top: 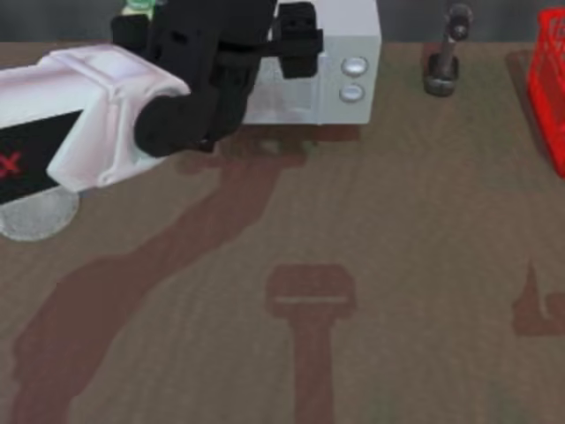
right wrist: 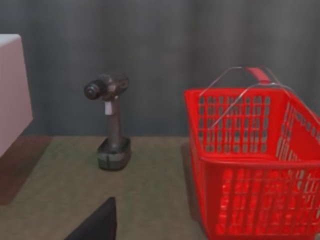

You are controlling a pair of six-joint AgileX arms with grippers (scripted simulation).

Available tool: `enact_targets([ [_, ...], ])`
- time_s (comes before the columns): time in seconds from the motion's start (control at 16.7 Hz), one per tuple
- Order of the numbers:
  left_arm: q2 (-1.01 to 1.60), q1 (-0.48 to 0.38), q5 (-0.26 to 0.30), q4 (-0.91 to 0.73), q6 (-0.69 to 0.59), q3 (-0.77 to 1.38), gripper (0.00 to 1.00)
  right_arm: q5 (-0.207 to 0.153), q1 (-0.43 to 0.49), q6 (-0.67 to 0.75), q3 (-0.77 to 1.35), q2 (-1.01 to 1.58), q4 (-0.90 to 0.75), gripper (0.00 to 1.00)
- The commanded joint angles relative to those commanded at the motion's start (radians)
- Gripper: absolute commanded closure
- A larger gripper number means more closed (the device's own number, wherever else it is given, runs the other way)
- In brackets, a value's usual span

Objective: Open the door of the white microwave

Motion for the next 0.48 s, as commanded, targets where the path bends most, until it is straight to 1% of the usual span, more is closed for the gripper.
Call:
enact_targets([
  [0.12,0.149,-0.057,-0.05,-0.003,-0.03,0.102,0.0,0.0,0.0,0.0,0.0,0.0,0.0,0.0],
  [0.24,0.26,-0.101,-0.088,-0.004,-0.053,0.181,0.0,0.0,0.0,0.0,0.0,0.0,0.0,0.0],
  [0.36,0.329,-0.129,-0.112,-0.005,-0.068,0.232,0.0,0.0,0.0,0.0,0.0,0.0,0.0,0.0],
  [0.48,0.355,-0.14,-0.121,-0.004,-0.074,0.251,0.0,0.0,0.0,0.0,0.0,0.0,0.0,0.0],
])
